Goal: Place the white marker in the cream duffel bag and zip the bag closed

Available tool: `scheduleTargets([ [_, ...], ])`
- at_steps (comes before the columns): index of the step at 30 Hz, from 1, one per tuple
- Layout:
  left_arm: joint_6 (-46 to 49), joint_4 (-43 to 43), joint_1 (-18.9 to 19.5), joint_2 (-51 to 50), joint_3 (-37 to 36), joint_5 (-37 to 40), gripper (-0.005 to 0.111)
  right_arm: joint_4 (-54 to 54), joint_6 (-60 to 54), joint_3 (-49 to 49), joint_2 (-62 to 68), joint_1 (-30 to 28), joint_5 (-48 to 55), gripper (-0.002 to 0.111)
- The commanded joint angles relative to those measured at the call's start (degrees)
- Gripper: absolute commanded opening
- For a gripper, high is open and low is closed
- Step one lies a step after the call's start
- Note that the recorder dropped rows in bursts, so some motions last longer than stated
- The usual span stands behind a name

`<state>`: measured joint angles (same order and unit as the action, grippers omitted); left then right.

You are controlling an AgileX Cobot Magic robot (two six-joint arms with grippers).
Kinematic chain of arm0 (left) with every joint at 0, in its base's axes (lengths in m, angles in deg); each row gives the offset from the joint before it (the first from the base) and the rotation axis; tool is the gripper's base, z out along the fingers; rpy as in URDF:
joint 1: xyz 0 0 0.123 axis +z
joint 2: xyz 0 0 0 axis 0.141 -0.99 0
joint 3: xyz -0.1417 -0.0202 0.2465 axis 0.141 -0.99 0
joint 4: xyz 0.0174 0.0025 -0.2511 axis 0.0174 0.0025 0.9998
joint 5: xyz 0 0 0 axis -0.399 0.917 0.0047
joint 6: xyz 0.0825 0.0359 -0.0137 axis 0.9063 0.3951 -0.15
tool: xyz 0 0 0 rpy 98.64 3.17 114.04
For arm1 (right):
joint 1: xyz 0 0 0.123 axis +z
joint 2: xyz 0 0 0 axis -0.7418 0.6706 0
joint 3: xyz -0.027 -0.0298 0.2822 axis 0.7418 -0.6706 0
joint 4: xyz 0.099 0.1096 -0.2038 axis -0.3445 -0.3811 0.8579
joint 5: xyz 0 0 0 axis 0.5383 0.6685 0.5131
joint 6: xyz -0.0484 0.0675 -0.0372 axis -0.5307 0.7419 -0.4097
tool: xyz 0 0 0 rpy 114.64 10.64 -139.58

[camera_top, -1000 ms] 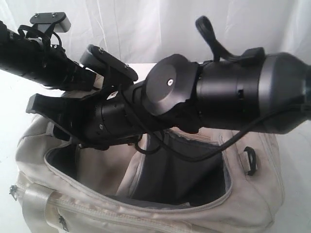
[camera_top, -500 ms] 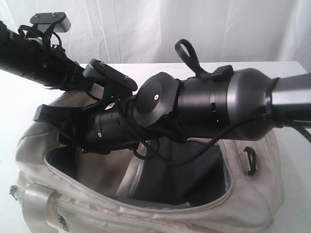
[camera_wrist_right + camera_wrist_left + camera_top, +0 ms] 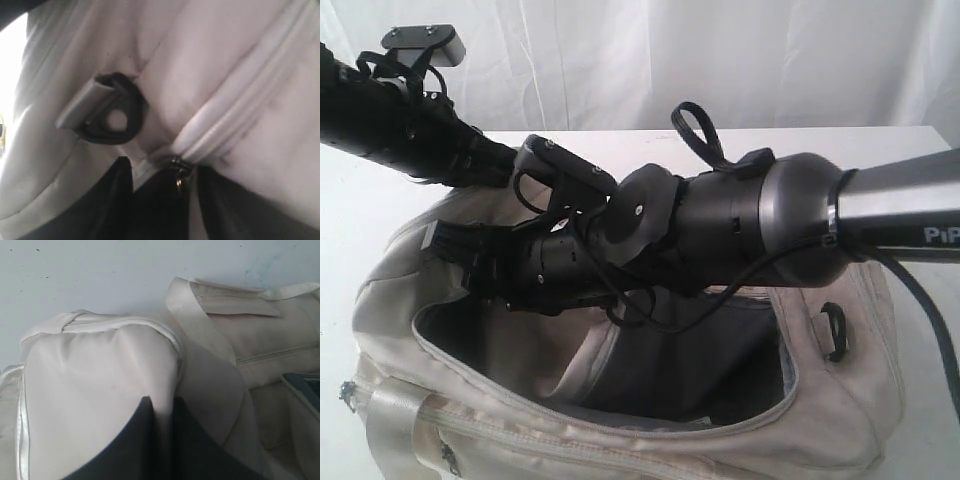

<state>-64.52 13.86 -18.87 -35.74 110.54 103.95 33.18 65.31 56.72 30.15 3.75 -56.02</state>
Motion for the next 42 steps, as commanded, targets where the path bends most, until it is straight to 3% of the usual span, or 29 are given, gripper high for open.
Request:
scheduleTargets([
  [1,0.49,1.63,-0.3,0.37,0.46,-0.48,0.001,-0.12,-0.43,-0.19,0.49,-0.37,-2.28,0.029],
  [13,0.5,1.63,-0.3,0.37,0.46,-0.38,0.001,0.19,-1.67,-0.19,-0.27,-0.37,-1.14,0.0],
  [31,0.7,1.63,-0.3,0.37,0.46,-0.37,0.001,5.48,-6.81,-0.19,-6.38,-0.37,18.81,0.0],
  [42,0.71,1.63,-0.3,0.37,0.46,-0.13,0.001,17.63,-4.94,-0.19,-8.59,-0.49,24.54,0.0],
])
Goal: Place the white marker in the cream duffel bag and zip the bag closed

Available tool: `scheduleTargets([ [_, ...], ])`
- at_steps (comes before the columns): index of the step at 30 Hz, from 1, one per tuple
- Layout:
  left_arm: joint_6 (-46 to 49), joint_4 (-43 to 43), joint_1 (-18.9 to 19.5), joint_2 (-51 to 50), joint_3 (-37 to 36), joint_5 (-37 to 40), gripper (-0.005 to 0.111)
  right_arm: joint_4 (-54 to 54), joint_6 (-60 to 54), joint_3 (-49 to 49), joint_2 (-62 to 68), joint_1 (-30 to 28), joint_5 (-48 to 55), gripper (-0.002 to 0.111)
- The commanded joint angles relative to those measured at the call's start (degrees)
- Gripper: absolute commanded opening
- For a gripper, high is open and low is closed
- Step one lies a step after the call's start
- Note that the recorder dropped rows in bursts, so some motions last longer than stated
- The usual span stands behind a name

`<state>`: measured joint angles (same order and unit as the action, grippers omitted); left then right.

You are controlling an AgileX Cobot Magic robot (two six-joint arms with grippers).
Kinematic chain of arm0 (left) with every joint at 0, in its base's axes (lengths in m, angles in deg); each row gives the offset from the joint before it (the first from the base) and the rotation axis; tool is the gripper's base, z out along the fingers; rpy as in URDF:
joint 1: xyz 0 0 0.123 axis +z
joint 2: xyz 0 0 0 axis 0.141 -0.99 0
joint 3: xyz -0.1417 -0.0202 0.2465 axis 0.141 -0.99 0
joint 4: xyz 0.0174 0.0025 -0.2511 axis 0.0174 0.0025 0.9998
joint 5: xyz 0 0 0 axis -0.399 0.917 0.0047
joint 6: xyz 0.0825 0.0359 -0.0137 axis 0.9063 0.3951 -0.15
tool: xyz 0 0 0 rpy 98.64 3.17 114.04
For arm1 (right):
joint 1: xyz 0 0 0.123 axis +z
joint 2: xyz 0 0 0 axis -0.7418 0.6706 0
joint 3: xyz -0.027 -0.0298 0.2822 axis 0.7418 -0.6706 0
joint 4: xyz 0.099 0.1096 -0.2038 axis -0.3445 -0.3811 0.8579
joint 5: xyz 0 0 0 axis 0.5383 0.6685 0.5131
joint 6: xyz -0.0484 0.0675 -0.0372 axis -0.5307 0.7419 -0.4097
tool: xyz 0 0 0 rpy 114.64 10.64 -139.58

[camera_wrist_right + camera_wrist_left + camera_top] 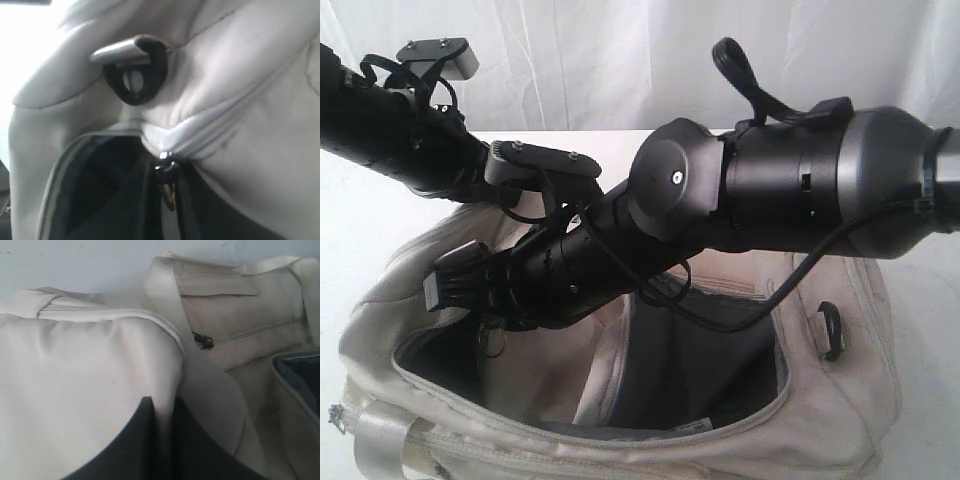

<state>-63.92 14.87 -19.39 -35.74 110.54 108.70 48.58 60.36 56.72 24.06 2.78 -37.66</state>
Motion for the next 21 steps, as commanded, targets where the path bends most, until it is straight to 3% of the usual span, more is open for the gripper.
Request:
scheduleTargets([
  [1,0.11,0.62,0.22,0.37,0.46,-4.88,0.001,2.23,-0.19,-0.19,-3.44,0.37,5.91,0.0],
  [9,0.11,0.62,0.22,0.37,0.46,-4.88,0.001,5.46,-0.3,-0.19,-10.69,-3.12,10.91,0.0],
  [21,0.21,0.62,0.22,0.37,0.46,-4.89,0.001,5.84,-2.13,-0.09,-11.2,-3.36,12.12,0.0],
])
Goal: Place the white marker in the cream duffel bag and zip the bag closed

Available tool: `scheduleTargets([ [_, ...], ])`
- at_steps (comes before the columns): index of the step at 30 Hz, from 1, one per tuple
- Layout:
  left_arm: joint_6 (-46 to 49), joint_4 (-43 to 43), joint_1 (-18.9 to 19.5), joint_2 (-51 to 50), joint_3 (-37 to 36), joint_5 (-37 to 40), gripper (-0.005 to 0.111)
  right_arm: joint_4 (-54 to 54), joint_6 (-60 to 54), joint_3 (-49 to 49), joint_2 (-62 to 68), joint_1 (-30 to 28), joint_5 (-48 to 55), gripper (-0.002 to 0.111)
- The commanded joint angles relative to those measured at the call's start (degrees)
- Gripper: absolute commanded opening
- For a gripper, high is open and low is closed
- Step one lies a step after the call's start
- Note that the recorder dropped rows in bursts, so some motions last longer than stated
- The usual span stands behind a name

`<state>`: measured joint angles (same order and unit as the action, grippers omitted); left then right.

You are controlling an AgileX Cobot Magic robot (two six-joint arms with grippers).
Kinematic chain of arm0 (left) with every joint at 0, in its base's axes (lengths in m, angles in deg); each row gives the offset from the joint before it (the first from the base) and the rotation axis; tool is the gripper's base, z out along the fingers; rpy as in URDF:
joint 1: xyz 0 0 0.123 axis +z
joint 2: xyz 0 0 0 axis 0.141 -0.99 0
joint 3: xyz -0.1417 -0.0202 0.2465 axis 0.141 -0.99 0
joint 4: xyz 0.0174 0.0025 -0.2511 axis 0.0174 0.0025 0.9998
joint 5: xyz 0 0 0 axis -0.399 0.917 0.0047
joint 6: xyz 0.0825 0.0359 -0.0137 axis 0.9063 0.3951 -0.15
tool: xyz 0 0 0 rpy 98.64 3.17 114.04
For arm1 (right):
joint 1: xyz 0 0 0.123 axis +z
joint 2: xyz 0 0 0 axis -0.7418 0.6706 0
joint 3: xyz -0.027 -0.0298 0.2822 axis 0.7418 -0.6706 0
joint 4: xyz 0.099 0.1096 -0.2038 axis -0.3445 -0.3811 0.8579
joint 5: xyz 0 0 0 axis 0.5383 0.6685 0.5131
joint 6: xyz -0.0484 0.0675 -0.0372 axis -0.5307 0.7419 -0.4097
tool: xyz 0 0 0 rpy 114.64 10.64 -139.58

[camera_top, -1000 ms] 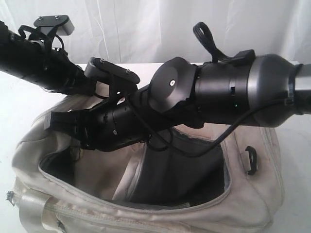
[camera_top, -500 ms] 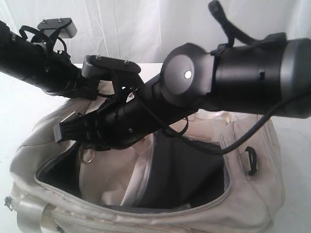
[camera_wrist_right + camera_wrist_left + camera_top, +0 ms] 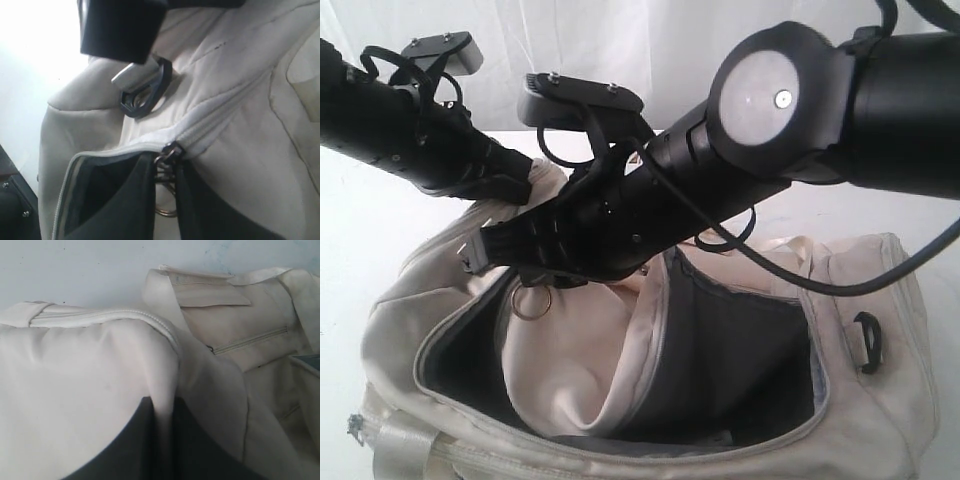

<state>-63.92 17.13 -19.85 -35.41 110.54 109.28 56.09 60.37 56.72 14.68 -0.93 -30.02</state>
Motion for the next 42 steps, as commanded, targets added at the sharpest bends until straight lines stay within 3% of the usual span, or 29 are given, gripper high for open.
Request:
scheduleTargets([
  [1,0.21,-1.64,0.68,0.04,0.46,-5.32,0.002,-1.96,-2.14,-0.09,-1.83,0.36,3.92,0.0],
  [8,0.21,-1.01,0.68,0.15,0.46,-4.58,0.035,-2.95,-4.97,0.12,-1.18,0.36,3.02,0.0],
  [11,0.21,-0.35,0.68,0.15,0.88,-2.74,0.044,-3.54,-7.25,1.02,0.31,0.36,4.21,0.0],
  [29,1.86,5.08,0.68,3.0,4.38,13.16,0.06,-3.8,-11.79,4.01,2.76,0.36,6.01,0.0],
  [42,3.31,5.12,-2.66,2.87,2.06,13.58,0.065,-3.8,-12.64,4.11,2.76,0.36,4.78,0.0],
])
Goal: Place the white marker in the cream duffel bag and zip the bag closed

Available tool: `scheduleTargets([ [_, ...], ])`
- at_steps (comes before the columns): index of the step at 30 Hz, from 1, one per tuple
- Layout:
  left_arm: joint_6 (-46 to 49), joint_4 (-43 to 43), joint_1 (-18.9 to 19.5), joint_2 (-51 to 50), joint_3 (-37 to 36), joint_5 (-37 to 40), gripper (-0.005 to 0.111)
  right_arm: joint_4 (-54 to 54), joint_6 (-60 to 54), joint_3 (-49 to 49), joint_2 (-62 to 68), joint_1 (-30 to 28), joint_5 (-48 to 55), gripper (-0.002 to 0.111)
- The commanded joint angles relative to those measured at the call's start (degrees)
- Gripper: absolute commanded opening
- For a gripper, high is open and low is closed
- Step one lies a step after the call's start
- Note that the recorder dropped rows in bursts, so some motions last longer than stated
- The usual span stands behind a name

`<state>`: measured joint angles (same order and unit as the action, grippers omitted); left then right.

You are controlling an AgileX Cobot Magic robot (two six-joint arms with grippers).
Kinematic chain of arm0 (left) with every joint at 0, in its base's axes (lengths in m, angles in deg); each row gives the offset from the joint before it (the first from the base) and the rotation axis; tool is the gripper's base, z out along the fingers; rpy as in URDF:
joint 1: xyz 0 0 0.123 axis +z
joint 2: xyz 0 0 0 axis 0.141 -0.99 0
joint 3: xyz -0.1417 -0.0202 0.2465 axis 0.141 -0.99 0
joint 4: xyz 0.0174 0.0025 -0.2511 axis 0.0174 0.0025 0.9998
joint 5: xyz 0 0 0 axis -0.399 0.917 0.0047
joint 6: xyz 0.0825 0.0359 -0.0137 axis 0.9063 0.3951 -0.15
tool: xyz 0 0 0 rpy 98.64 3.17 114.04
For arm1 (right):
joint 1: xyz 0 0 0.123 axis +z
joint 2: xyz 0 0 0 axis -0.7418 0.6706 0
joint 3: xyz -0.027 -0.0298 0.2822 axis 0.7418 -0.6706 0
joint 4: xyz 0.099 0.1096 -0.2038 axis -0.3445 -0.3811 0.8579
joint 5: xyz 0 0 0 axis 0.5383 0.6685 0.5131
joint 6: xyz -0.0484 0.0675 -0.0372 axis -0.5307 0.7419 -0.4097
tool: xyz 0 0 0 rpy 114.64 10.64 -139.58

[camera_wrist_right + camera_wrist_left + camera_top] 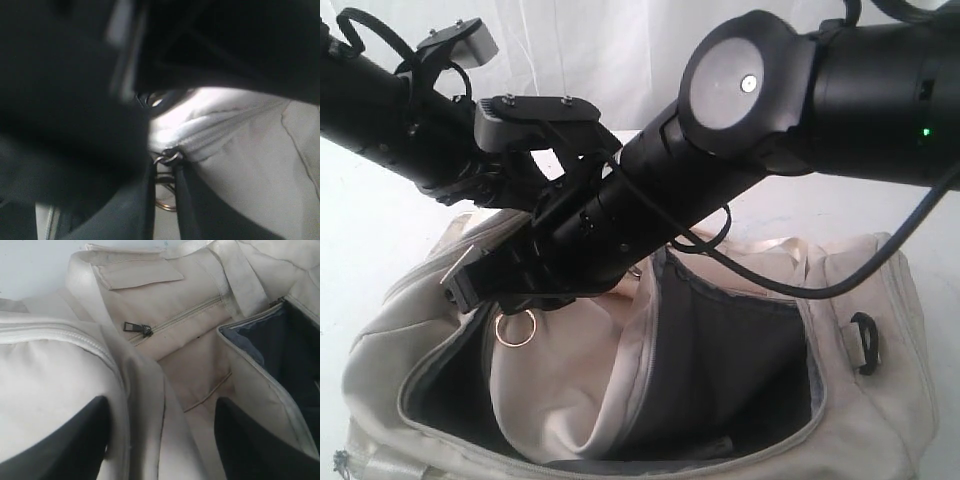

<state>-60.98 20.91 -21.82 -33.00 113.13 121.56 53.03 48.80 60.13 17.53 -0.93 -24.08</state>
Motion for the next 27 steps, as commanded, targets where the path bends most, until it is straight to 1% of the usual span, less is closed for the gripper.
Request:
scheduleTargets([
  [1,0.37,1.34,-0.69,0.45,-0.53,1.42,0.065,-0.74,-1.22,0.94,-0.08,0.36,-1.24,0.0],
  [6,0.37,1.34,-0.69,0.45,-0.53,2.34,0.065,-0.65,-2.13,3.64,-0.08,0.36,-1.47,0.0],
  [12,0.12,1.34,-0.69,-0.2,-0.53,2.58,0.063,-0.65,-2.13,3.93,-0.08,0.36,-0.56,0.0],
  [13,-0.01,1.34,-0.69,-0.65,-0.53,2.58,0.059,-0.65,-2.13,3.93,-0.08,0.36,-0.56,0.0],
  [15,-0.42,1.83,-0.69,-1.93,-0.53,2.58,0.039,-0.65,-2.13,3.93,-0.08,0.36,-0.56,0.0],
  [16,-0.42,2.26,-0.69,-2.55,-0.53,2.45,0.026,-0.65,-2.13,3.93,-0.08,0.36,-0.56,0.0],
  [17,-0.42,2.26,-0.69,-2.8,-0.53,2.45,0.019,-0.65,-2.13,3.93,-0.08,0.36,-0.81,0.0],
  [19,-0.31,2.58,-0.69,-3.01,-0.53,2.37,0.009,-0.65,-2.13,3.93,-0.08,0.36,-1.0,0.0],
  [21,-0.31,2.58,-0.69,-3.04,-0.53,1.03,0.004,-0.65,-2.13,4.02,-0.08,0.36,-1.5,0.0],
  [27,-0.31,1.9,-0.69,-3.26,-0.53,-5.2,0.004,-0.93,-1.89,4.02,-0.08,0.36,0.33,0.0],
])
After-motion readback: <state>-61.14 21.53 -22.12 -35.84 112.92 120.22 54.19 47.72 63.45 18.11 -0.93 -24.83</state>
